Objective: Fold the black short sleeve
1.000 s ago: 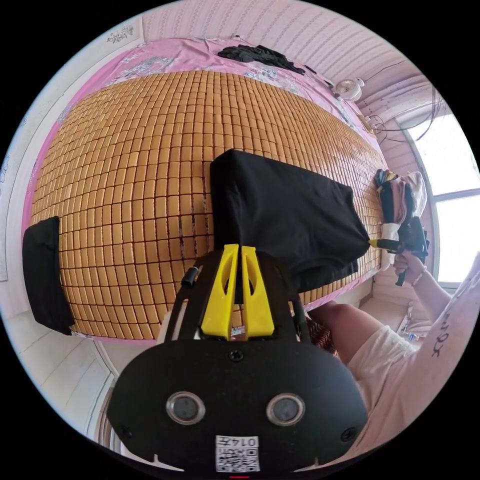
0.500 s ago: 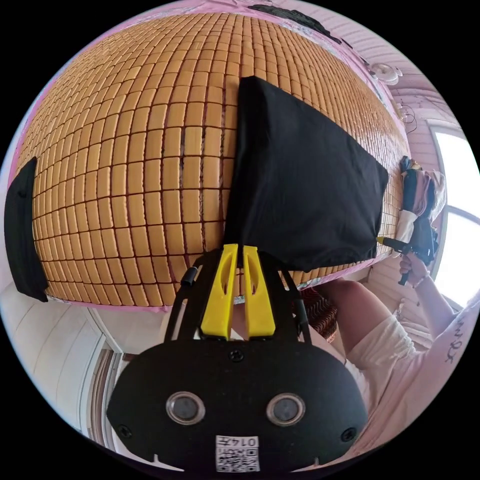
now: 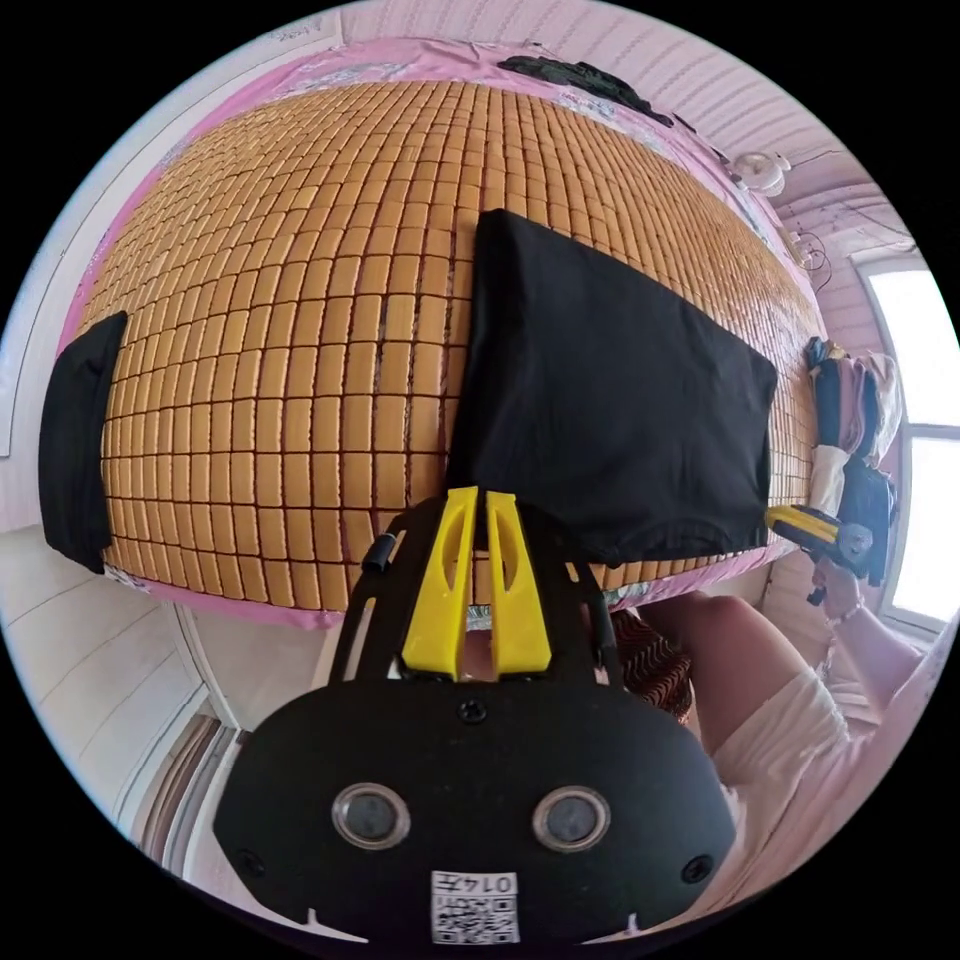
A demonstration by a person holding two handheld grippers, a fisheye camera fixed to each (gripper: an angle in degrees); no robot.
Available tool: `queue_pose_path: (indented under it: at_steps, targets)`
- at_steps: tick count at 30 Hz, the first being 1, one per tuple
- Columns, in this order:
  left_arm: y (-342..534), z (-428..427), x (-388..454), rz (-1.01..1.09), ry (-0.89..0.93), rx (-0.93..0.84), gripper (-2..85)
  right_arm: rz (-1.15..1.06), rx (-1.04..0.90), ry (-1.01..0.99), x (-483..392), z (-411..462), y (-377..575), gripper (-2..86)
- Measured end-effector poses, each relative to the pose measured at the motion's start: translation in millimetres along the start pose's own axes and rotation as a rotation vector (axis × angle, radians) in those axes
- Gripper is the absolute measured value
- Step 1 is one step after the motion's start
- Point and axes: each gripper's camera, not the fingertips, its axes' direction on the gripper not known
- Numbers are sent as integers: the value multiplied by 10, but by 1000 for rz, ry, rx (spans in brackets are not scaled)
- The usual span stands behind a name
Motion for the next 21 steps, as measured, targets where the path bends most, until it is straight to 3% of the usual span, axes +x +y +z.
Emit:
queue_pose_path:
  at_steps: [3,8,16,21]
  targets:
    - [130,193,155,12,-45,-23,-9,29,92,-8,-148,173,130,4]
    - [444,203,334,104,-118,66,-10,84,35,-212,-61,536,137,-7]
    - [865,228,551,60,-200,161,-10,3,47,-66,-618,1006,215,-9]
    - [1079,263,716,177,-300,165,-10,17,169,54,-981,1254,446,-7]
